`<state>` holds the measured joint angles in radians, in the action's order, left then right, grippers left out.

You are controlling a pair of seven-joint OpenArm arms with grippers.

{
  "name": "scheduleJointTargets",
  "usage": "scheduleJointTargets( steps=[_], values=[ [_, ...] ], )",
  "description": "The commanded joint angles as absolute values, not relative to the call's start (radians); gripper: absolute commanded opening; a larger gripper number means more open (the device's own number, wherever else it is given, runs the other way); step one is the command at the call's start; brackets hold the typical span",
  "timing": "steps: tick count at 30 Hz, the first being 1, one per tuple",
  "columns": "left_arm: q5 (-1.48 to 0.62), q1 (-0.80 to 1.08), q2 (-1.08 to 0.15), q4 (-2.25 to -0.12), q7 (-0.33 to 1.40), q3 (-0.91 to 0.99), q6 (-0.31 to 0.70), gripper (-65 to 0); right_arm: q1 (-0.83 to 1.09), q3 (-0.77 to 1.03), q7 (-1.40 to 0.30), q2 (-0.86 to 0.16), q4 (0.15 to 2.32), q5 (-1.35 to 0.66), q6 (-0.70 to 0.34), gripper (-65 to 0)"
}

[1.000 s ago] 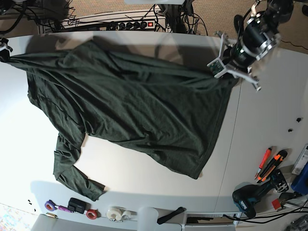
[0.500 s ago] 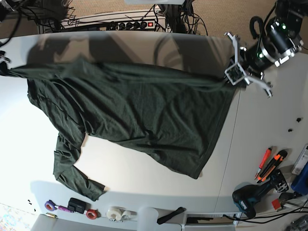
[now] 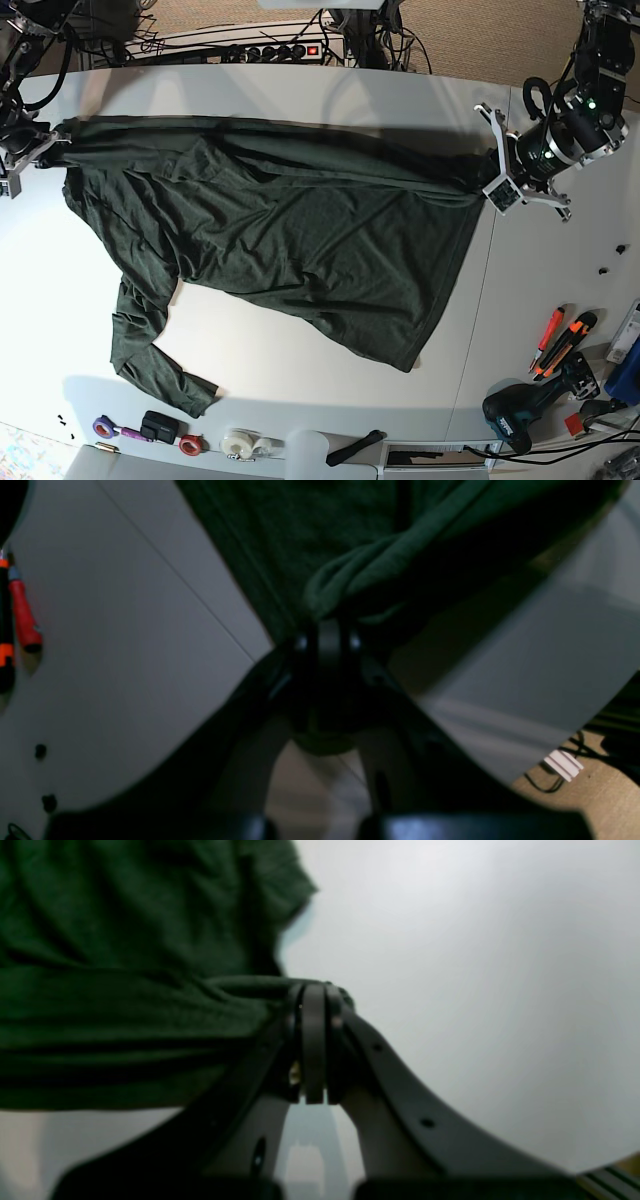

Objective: Layout the t-shirt on the table in an organized manner, then fold the t-shirt properly
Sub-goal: 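Stretch the shirt's shoulder line taut between both grippers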

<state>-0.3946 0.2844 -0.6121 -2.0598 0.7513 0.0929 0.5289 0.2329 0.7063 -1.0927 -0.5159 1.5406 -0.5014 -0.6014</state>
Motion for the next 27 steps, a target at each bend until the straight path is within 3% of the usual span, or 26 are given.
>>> scheduleJointTargets(
  steps=[1, 12, 14, 15, 16, 18, 19, 27],
  values=[
    [-0.401, 0.275, -0.626, -2.062, 0.724, 0.101, 0.522, -65.0, 0.227, 0.715, -1.068, -0.546, 1.555, -0.488, -0.585, -65.0],
    [-0.401, 0.263, -0.626, -2.026, 0.671, 0.101, 0.525, -65.0, 0.227, 0.715, -1.075, -0.546, 1.555, -0.478, -0.585, -65.0],
    [-0.401, 0.263, -0.626, -2.026, 0.67, 0.101, 0.525, -47.7, 0.227, 0.715, -1.094, -0.546, 1.555, -0.479, -0.599, -65.0],
    [-0.401, 0.263, -0.626, -2.026, 0.665, 0.101, 0.519, -39.2, 0.227, 0.715, -1.1, -0.546, 1.555, -0.479, -0.599, -61.2],
    [-0.401, 0.263, -0.626, -2.026, 0.658, 0.101, 0.498, -33.8, 0.227, 0.715, -1.102, -0.546, 1.555, -0.479, -0.599, -52.9],
    [-0.4, 0.262, -0.626, -2.026, 0.653, 0.101, 0.442, -32.1, 0.227, 0.715, -1.102, -0.546, 1.555, -0.482, -0.598, -40.4],
    [-0.399, 0.262, -0.626, -2.026, 0.653, 0.101, 0.434, -32.2, 0.227, 0.715, -1.102, -0.546, 1.555, -0.482, -0.598, -39.0],
    [-0.371, 0.248, -0.627, -2.026, 0.654, 0.102, 0.427, -32.4, 0.226, 0.732, -1.073, -0.564, 1.557, -0.554, -0.598, -39.0]
  ],
)
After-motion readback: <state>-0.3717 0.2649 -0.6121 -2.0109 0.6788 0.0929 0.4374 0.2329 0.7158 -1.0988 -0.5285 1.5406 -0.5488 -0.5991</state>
